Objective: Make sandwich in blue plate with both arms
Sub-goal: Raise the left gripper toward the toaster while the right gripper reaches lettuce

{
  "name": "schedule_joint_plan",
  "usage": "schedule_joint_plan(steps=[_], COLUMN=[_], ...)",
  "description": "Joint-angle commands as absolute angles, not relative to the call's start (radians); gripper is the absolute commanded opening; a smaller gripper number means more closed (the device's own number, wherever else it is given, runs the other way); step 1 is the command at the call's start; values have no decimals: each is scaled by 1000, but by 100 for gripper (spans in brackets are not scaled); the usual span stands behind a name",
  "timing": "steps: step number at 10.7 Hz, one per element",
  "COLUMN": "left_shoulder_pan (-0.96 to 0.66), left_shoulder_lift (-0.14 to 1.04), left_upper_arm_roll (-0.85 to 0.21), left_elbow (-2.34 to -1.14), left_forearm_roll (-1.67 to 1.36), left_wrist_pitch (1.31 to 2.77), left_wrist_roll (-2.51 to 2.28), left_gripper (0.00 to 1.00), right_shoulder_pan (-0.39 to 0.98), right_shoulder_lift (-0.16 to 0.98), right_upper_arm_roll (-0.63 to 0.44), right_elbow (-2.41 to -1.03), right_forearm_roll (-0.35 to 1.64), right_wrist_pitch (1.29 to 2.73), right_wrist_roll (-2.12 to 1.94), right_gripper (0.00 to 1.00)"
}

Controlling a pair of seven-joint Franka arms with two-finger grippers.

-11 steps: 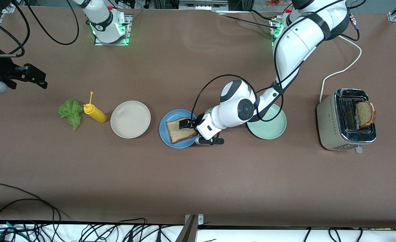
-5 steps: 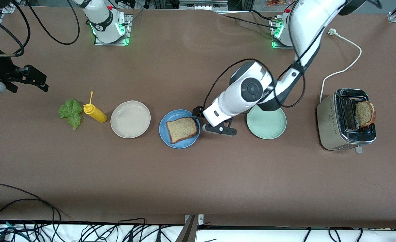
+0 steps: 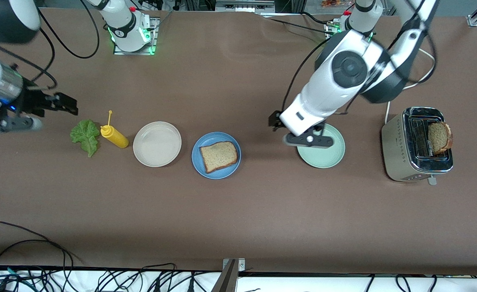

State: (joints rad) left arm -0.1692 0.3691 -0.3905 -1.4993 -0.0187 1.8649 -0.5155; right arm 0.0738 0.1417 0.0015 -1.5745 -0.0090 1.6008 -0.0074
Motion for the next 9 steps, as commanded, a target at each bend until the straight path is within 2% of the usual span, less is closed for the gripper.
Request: schedule_joint_plan(steps=[1, 5, 9], left_shoulder_pan=[-170, -170, -169], left_shoulder_lift=[226, 135, 95], left_upper_arm_roll=[-284, -163, -40], left_elbow=[-1494, -1437, -1456], left_forearm_roll=[5, 5, 3], left_wrist_pitch=[1706, 1525, 1457], left_wrist_roll=[-505, -324, -124], left_gripper=[100, 100, 100], right_shoulder_pan=[84, -6, -61], right_shoulder_lift=[176, 242, 340], right_upper_arm_roll=[-6, -23, -32], right_elbow=[-1554, -1548, -1548], right_forearm_roll=[-63, -51, -55], right_wrist_pitch=[1592, 1614, 1666], right_wrist_roll=[-92, -173, -256], right_gripper=[100, 100, 100])
